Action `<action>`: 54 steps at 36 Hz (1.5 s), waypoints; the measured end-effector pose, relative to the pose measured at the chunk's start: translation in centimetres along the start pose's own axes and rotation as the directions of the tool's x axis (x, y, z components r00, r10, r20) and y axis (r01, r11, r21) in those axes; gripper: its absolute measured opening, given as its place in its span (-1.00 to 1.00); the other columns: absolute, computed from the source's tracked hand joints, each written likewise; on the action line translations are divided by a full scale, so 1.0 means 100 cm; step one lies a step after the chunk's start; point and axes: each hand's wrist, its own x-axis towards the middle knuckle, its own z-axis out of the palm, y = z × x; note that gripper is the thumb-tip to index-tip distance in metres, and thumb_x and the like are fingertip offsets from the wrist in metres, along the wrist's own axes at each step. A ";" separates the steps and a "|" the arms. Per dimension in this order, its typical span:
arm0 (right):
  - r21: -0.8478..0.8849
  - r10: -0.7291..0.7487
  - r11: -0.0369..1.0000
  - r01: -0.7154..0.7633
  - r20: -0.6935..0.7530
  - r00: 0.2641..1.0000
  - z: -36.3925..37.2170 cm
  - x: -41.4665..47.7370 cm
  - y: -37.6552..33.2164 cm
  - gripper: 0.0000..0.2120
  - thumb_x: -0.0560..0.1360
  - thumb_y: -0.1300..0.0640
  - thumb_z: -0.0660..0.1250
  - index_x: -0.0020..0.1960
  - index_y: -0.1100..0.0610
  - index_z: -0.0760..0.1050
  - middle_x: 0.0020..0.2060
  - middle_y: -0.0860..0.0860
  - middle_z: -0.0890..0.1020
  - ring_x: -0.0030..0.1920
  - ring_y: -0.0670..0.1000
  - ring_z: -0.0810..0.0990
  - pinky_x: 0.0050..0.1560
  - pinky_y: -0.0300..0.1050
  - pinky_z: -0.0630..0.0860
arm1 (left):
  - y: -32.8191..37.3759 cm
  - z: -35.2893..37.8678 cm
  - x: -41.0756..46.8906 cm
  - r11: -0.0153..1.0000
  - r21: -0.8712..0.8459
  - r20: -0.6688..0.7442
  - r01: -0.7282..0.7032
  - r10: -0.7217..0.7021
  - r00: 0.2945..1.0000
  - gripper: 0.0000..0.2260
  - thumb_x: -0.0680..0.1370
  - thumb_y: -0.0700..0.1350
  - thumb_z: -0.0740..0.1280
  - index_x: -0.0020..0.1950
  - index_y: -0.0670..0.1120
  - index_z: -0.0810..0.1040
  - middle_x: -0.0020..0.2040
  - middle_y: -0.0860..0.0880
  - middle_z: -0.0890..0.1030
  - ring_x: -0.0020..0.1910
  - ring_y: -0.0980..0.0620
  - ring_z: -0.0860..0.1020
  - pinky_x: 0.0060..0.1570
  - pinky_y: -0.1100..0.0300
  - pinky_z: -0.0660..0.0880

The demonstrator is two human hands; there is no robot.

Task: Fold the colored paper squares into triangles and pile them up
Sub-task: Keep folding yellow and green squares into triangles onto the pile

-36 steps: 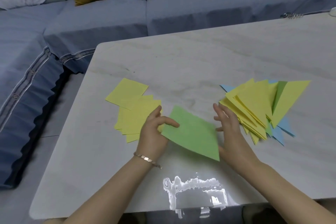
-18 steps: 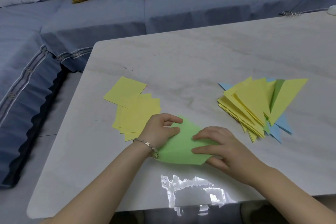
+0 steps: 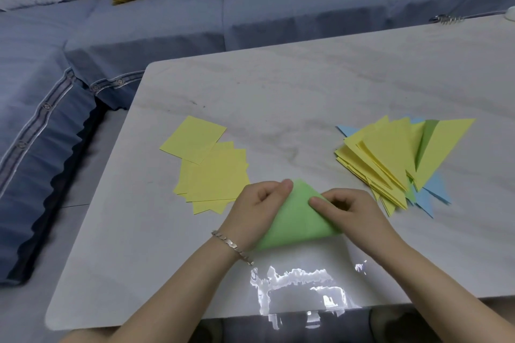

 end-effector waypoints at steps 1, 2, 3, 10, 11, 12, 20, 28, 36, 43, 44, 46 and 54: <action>0.014 0.007 1.000 -0.007 -0.024 1.000 0.000 0.000 0.000 -0.82 0.42 0.19 0.42 -0.36 0.12 0.60 -0.45 -0.07 0.60 -0.41 -0.15 0.48 -0.35 -0.33 0.36 | 0.001 0.000 -0.001 1.000 0.007 0.004 0.005 -0.005 1.000 -0.55 0.37 0.26 0.25 -0.29 -0.16 0.45 -0.34 -0.06 0.36 -0.33 0.07 0.33 -0.28 0.21 0.24; 0.026 0.012 1.000 -0.010 -0.045 0.999 0.000 -0.001 0.000 -0.82 0.41 0.21 0.43 -0.37 0.11 0.60 -0.46 -0.08 0.61 -0.41 -0.16 0.49 -0.35 -0.34 0.37 | 0.001 0.001 -0.001 1.000 0.022 0.002 0.006 -0.006 1.000 -0.61 0.41 0.21 0.28 -0.31 -0.12 0.43 -0.38 -0.05 0.36 -0.37 0.08 0.33 -0.31 0.24 0.25; 0.034 0.015 0.999 -0.013 -0.062 0.998 0.001 -0.001 -0.001 -0.83 0.39 0.22 0.45 -0.37 0.10 0.60 -0.46 -0.09 0.61 -0.42 -0.17 0.50 -0.35 -0.36 0.38 | 0.000 0.001 0.000 0.999 0.040 -0.014 0.005 -0.004 1.000 -0.68 0.47 0.08 0.33 -0.36 -0.10 0.44 -0.45 0.01 0.39 -0.43 0.10 0.37 -0.35 0.26 0.31; 0.068 0.012 0.998 -0.002 -0.157 0.988 0.001 -0.003 -0.003 -0.83 0.31 0.31 0.50 -0.25 0.09 0.57 -0.40 -0.08 0.60 -0.39 -0.21 0.51 -0.33 -0.44 0.41 | 0.001 0.008 0.000 0.995 0.070 -0.195 -0.069 0.082 0.977 -0.74 0.38 -0.32 0.44 -0.37 0.01 0.54 -0.51 0.16 0.53 -0.52 0.28 0.45 -0.38 0.50 0.38; 0.087 0.020 0.996 -0.006 -0.164 0.986 0.001 -0.003 -0.004 -0.81 0.31 0.31 0.50 -0.21 0.08 0.56 -0.38 -0.04 0.60 -0.39 -0.20 0.51 -0.32 -0.44 0.41 | 0.001 0.009 0.000 0.996 0.053 -0.211 -0.077 0.086 0.974 -0.74 0.37 -0.34 0.44 -0.37 -0.01 0.53 -0.48 0.14 0.52 -0.53 0.27 0.43 -0.38 0.49 0.39; 0.103 0.023 0.995 -0.006 -0.167 0.986 0.001 -0.003 -0.004 -0.79 0.31 0.31 0.50 -0.18 0.07 0.55 -0.38 -0.03 0.59 -0.40 -0.20 0.50 -0.33 -0.43 0.41 | 0.003 0.011 -0.001 0.996 0.034 -0.223 -0.080 0.086 0.971 -0.74 0.37 -0.35 0.44 -0.36 -0.02 0.53 -0.46 0.10 0.52 -0.54 0.27 0.42 -0.38 0.48 0.39; 0.133 -0.027 0.990 0.055 -0.205 0.978 0.001 -0.004 -0.012 -0.80 0.34 0.33 0.47 -0.29 0.04 0.61 -0.36 0.11 0.64 -0.36 -0.10 0.54 -0.29 -0.38 0.46 | 0.005 0.013 -0.001 0.997 -0.017 -0.243 -0.080 0.073 0.967 -0.70 0.35 -0.36 0.45 -0.27 0.05 0.55 -0.49 0.13 0.58 -0.48 0.27 0.49 -0.31 0.47 0.44; 0.135 -0.034 0.989 0.058 -0.176 0.984 -0.001 -0.006 -0.015 -0.77 0.34 0.35 0.46 -0.28 0.01 0.61 -0.50 -0.11 0.59 -0.43 -0.19 0.50 -0.34 -0.42 0.42 | 0.002 0.015 0.000 0.998 0.032 -0.243 -0.058 0.064 0.968 -0.73 0.38 -0.33 0.44 -0.30 0.07 0.61 -0.47 0.26 0.58 -0.39 0.32 0.54 -0.23 0.48 0.46; 0.071 -0.079 0.993 0.091 -0.149 0.986 -0.004 -0.006 -0.014 -0.75 0.36 0.33 0.45 -0.26 -0.03 0.62 -0.38 -0.14 0.66 -0.35 -0.22 0.55 -0.27 -0.44 0.43 | -0.001 0.016 0.000 0.995 0.066 -0.216 -0.072 0.084 0.973 -0.84 0.42 -0.33 0.40 -0.05 -0.17 0.66 -0.26 0.14 0.60 -0.32 0.39 0.54 -0.21 0.53 0.42; 0.045 -0.090 0.994 0.098 -0.147 0.985 -0.005 -0.003 -0.013 -0.73 0.37 0.35 0.43 -0.28 -0.03 0.60 -0.40 -0.30 0.63 -0.32 -0.33 0.57 -0.25 -0.50 0.42 | -0.004 0.018 -0.001 0.998 0.038 -0.191 -0.048 0.055 0.980 -0.83 0.44 -0.36 0.37 -0.03 -0.18 0.66 -0.25 0.17 0.59 -0.30 0.41 0.54 -0.22 0.56 0.41; 0.047 -0.088 0.994 0.096 -0.148 0.985 -0.005 -0.003 -0.012 -0.73 0.37 0.35 0.43 -0.28 -0.03 0.60 -0.41 -0.29 0.62 -0.33 -0.33 0.57 -0.25 -0.50 0.42 | -0.004 0.018 -0.001 0.998 0.035 -0.190 -0.045 0.050 0.980 -0.83 0.44 -0.36 0.37 -0.02 -0.19 0.65 -0.24 0.15 0.59 -0.30 0.42 0.54 -0.22 0.56 0.41; 0.051 -0.084 0.994 0.093 -0.150 0.985 -0.005 -0.002 -0.011 -0.74 0.37 0.35 0.44 -0.28 -0.02 0.60 -0.42 -0.29 0.62 -0.34 -0.32 0.56 -0.26 -0.50 0.42 | -0.004 0.018 -0.001 0.999 0.034 -0.188 -0.039 0.044 0.981 -0.82 0.44 -0.36 0.36 -0.01 -0.19 0.65 -0.22 0.11 0.60 -0.30 0.42 0.54 -0.21 0.55 0.41; 0.033 -0.110 0.993 0.114 -0.103 0.989 -0.006 0.000 -0.008 -0.73 0.41 0.36 0.39 -0.22 -0.02 0.61 -0.37 -0.30 0.63 -0.30 -0.32 0.57 -0.23 -0.50 0.41 | -0.003 0.018 -0.002 0.998 0.061 -0.178 -0.036 0.046 0.983 -0.82 0.46 -0.35 0.35 0.01 -0.19 0.64 -0.22 0.15 0.58 -0.30 0.45 0.53 -0.22 0.57 0.39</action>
